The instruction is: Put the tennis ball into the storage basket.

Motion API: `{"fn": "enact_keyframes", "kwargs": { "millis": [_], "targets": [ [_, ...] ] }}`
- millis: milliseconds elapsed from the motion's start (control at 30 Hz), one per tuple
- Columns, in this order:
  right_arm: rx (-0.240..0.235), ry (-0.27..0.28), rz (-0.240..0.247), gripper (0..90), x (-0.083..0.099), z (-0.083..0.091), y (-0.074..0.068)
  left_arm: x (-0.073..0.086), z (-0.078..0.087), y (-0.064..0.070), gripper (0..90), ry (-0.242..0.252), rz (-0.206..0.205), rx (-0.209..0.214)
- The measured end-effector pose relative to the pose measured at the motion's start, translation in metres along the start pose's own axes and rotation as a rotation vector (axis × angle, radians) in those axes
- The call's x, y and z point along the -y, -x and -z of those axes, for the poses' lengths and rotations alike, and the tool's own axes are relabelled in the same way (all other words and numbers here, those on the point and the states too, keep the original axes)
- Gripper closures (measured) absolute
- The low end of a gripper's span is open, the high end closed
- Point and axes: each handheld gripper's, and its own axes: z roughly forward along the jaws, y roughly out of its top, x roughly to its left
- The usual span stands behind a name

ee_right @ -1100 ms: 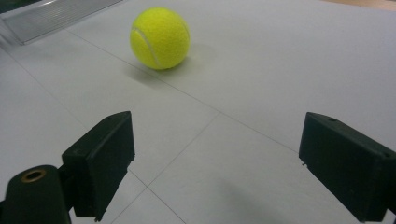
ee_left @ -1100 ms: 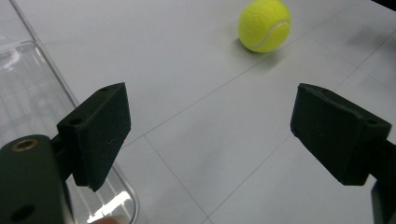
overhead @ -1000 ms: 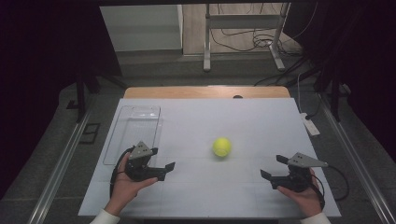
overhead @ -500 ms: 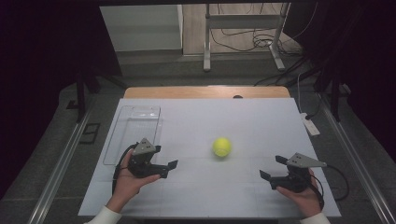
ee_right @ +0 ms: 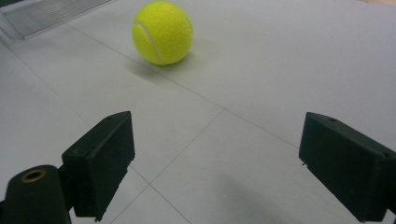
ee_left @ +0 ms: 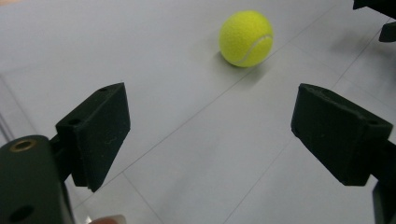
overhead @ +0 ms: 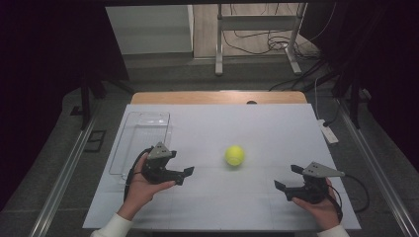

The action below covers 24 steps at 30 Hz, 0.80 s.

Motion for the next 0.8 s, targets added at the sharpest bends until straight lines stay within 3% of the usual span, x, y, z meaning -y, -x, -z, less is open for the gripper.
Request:
{"fn": "enact_keyframes", "kwargs": {
  "millis": [800],
  "targets": [
    [-0.001, -0.004, 0.005, 10.9, 0.000, -0.001, 0.000, -0.024, -0.019, 0.011, 12.4, -0.012, -0.047, 0.043]
  ]
}}
